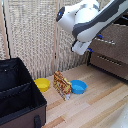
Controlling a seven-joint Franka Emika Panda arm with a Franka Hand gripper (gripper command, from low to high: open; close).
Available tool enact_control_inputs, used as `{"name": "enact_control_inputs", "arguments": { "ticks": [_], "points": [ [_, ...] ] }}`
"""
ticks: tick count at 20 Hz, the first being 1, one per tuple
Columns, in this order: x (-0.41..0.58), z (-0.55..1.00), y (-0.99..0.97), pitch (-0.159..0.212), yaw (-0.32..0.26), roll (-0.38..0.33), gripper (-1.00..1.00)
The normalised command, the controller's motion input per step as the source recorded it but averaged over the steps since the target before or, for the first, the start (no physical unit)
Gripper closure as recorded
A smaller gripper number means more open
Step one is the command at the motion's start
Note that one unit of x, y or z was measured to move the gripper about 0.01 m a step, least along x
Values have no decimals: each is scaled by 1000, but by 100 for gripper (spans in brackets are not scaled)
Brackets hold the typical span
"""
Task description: Locate and clasp the grip of the topmost drawer. Steadily and circumspectly yank the drawer open. Discover and seize the nutrition bar using your clamp. Deposit the nutrition bar in the accessible drawer. Unclench the nutrition bar.
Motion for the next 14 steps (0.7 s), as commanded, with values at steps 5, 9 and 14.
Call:
{"name": "enact_control_inputs", "arguments": {
  "ticks": [5, 9, 14],
  "points": [
    [207, 81, 229, -54, -180, 264, -100],
    [179, 16, 369, -69, -151, 283, -100],
    [226, 0, 451, -64, -125, 261, -100]
  ]
}}
